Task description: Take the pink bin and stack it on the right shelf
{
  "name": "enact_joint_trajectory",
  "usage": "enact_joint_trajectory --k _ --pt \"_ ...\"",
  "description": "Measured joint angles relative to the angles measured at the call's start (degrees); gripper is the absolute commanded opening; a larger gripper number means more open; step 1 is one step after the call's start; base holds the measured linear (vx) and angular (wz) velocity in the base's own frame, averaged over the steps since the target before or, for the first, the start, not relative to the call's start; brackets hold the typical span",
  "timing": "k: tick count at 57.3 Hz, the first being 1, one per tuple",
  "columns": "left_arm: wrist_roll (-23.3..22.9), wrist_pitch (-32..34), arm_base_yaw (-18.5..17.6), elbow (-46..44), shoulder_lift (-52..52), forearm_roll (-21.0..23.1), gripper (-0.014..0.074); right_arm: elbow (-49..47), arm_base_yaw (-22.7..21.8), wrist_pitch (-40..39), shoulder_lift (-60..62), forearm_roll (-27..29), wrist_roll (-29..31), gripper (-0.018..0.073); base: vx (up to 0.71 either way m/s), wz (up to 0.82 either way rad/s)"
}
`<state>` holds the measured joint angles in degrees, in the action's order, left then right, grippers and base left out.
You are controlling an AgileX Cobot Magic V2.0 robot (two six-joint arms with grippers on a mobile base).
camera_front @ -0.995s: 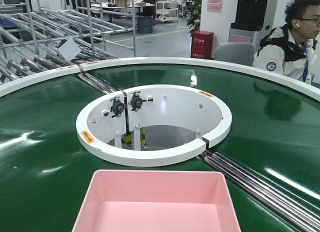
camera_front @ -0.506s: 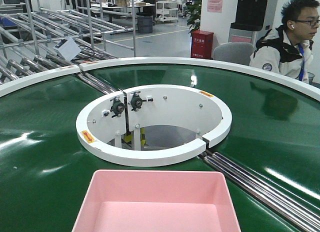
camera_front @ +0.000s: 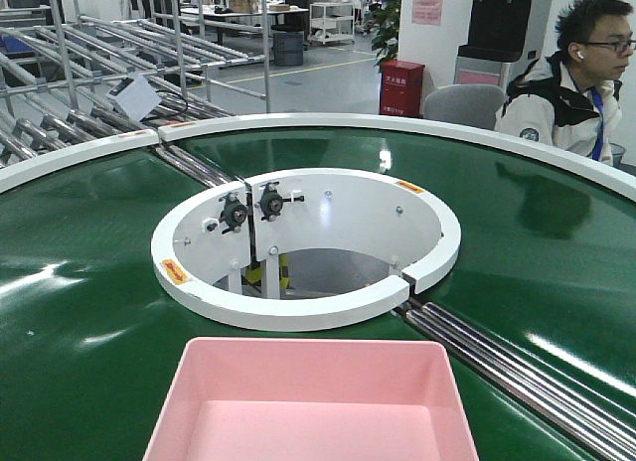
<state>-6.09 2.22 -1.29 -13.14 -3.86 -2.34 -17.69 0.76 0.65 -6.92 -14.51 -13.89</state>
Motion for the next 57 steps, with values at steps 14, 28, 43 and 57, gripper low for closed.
enact_joint_trajectory --k 14,28,43,57 --pt "2.58 -0.83 0.00 -14.41 -16.75 -3.71 -0.0001 -9.07 0.00 6.42 -15.47 0.00 -0.55 -0.0005 0.00 0.00" --pt "2.65 -3.34 0.00 -14.55 -30.35 -3.73 0.0132 -9.07 0.00 7.94 -25.88 0.00 -0.60 0.0112 0.00 0.00" --pt "2.65 -3.34 0.00 -14.55 -36.90 -3.36 0.0456 -9.07 0.00 7.89 -30.94 0.24 -1.50 0.0415 0.00 0.00" --pt "0.98 -8.14 -0.88 -16.15 -43.56 0.70 0.0479 -10.95 0.00 9.01 -37.66 4.18 -2.87 0.0492 0.00 0.00"
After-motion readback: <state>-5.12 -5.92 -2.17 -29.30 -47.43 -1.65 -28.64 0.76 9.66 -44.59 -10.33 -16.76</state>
